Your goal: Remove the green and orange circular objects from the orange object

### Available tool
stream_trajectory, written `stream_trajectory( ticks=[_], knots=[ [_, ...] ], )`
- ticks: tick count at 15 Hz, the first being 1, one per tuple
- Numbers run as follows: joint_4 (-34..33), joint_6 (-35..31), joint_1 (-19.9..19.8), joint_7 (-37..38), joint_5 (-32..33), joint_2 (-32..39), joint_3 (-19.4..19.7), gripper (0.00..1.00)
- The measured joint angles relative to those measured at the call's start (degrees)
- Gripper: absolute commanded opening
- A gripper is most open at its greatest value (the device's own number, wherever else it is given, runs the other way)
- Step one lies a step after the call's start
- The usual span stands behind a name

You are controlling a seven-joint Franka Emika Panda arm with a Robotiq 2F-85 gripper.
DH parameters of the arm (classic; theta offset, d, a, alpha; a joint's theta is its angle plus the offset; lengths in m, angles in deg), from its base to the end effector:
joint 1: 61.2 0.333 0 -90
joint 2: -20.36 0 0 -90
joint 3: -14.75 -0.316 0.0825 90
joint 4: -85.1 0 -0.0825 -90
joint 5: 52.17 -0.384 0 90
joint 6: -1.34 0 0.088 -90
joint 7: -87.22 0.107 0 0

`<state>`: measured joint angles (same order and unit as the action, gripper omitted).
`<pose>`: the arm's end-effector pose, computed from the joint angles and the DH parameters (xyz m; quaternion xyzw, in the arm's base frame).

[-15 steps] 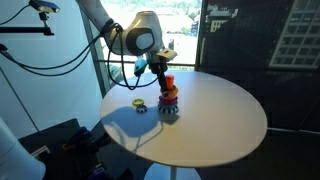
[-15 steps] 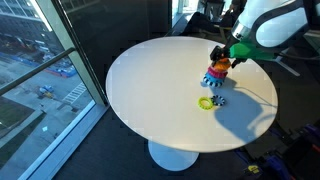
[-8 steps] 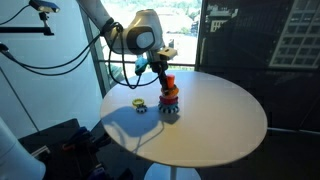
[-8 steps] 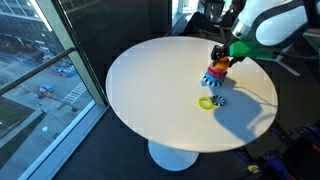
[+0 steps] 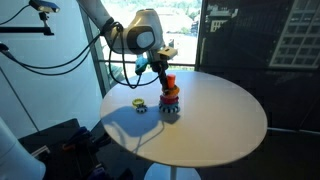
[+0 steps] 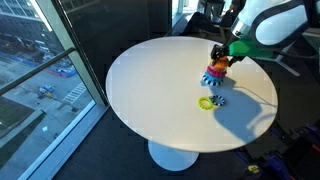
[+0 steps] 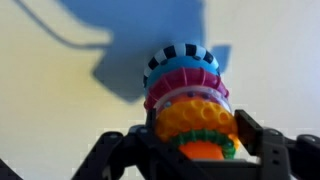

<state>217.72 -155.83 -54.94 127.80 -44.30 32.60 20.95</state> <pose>0.5446 0.0059 0.2724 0.9516 -0.2847 0.1157 0.0046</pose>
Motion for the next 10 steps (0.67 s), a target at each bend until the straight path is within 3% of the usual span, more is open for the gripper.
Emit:
stream_trajectory(
  ticks=[10],
  knots=[
    [-0.02,-0.06,0.02,0.0,0.0,-1.02,0.0,0.75]
  ],
)
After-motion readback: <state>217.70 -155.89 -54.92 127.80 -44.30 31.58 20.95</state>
